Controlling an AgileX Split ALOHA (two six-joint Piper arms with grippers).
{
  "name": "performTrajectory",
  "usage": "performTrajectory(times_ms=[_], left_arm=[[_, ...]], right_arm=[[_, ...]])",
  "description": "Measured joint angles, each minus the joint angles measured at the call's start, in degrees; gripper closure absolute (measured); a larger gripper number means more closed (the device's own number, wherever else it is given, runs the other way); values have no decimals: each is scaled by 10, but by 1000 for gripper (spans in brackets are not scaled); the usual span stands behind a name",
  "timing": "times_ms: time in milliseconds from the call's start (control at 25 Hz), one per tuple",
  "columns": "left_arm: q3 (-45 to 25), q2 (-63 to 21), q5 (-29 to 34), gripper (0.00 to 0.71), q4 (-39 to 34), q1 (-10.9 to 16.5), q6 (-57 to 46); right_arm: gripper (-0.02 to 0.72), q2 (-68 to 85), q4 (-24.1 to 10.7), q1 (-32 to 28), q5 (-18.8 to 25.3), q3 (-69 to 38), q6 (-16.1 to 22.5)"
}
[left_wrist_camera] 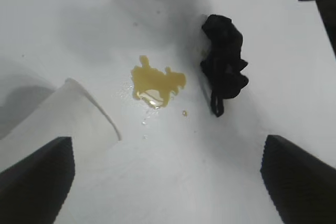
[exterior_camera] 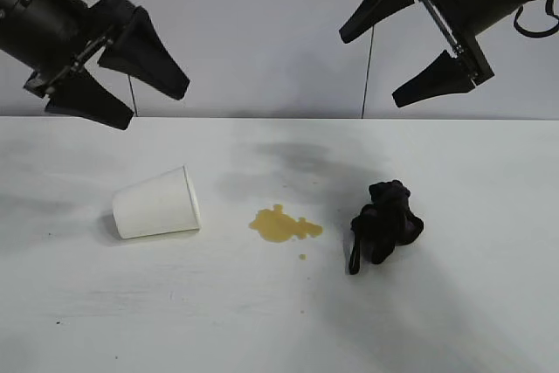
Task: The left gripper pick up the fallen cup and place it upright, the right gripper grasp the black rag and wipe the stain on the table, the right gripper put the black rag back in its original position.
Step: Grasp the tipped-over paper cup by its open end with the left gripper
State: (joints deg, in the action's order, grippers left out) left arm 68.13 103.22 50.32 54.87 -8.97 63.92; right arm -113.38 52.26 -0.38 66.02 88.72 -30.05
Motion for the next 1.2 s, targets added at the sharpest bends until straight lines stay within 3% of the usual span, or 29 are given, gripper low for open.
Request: performTrajectory(times_ms=[240, 440, 600, 720, 1000, 1200], left_arm=[[0, 0, 20, 17, -19, -5, 193], [0, 0, -56, 16, -74, -50, 236], [0, 0, -124, 16, -118, -89, 238], [0, 0, -160, 16, -140, -94, 218], [4, 51, -158, 16, -226, -94, 121], [10, 95, -146, 16, -239, -94, 104]], right_arm=[[8, 0, 2, 0, -1, 0, 0], [8, 0, 2, 0, -2, 0, 0], [8, 0, 2, 0, -2, 0, 0], [8, 0, 2, 0, -2, 0, 0], [8, 0, 2, 0, -2, 0, 0], [8, 0, 2, 0, -2, 0, 0]])
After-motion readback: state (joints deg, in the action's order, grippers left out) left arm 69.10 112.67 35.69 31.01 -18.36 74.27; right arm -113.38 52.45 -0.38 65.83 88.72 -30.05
